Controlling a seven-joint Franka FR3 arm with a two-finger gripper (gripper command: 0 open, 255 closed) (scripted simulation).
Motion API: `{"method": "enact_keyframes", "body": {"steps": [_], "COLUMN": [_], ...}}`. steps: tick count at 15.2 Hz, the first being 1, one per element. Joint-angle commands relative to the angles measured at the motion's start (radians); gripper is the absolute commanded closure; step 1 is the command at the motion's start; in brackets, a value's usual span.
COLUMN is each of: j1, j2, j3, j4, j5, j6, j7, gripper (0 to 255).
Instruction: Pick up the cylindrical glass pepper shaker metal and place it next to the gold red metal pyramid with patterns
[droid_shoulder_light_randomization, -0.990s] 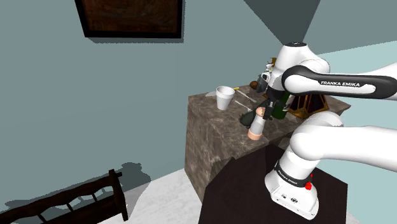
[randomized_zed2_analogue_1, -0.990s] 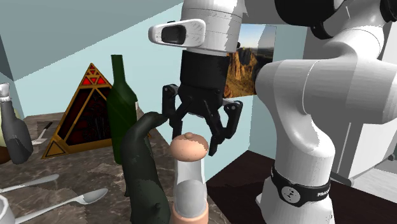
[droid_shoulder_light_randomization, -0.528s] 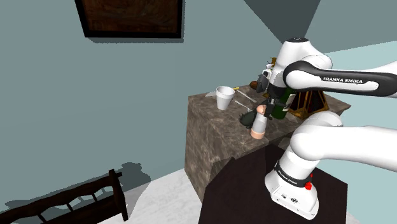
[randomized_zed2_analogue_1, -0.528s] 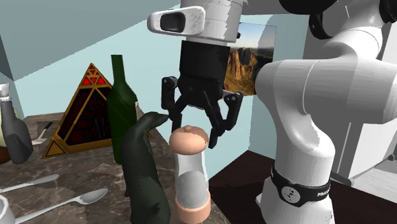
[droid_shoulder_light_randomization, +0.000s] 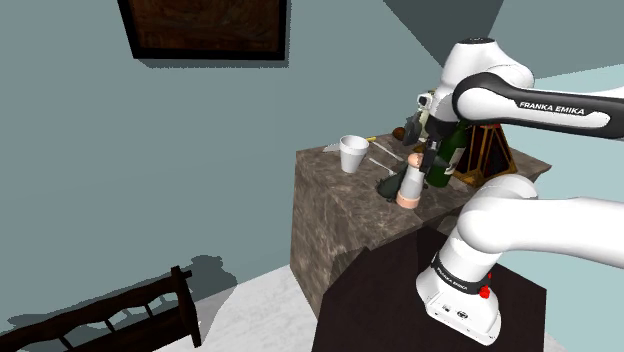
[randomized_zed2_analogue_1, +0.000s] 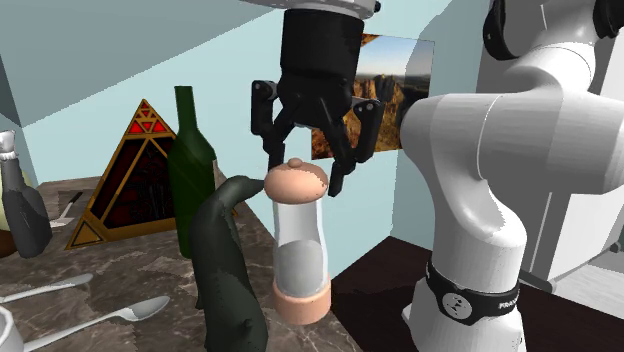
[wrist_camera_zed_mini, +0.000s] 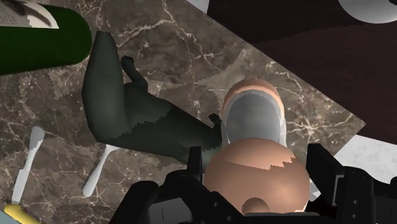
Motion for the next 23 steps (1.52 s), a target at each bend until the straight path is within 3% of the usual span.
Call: {"method": "enact_keyframes", "body": {"steps": [1,23], "j1": [0.005,0.045], "j2": [-0.001,0.093], "j3": [0.01,0.084], "j4": [0.024,0.352], "j5": [0.011,0.089], "j6": [-0.026,-0.256], "j7": [-0.003,-0.037], "gripper": [255,255]}}
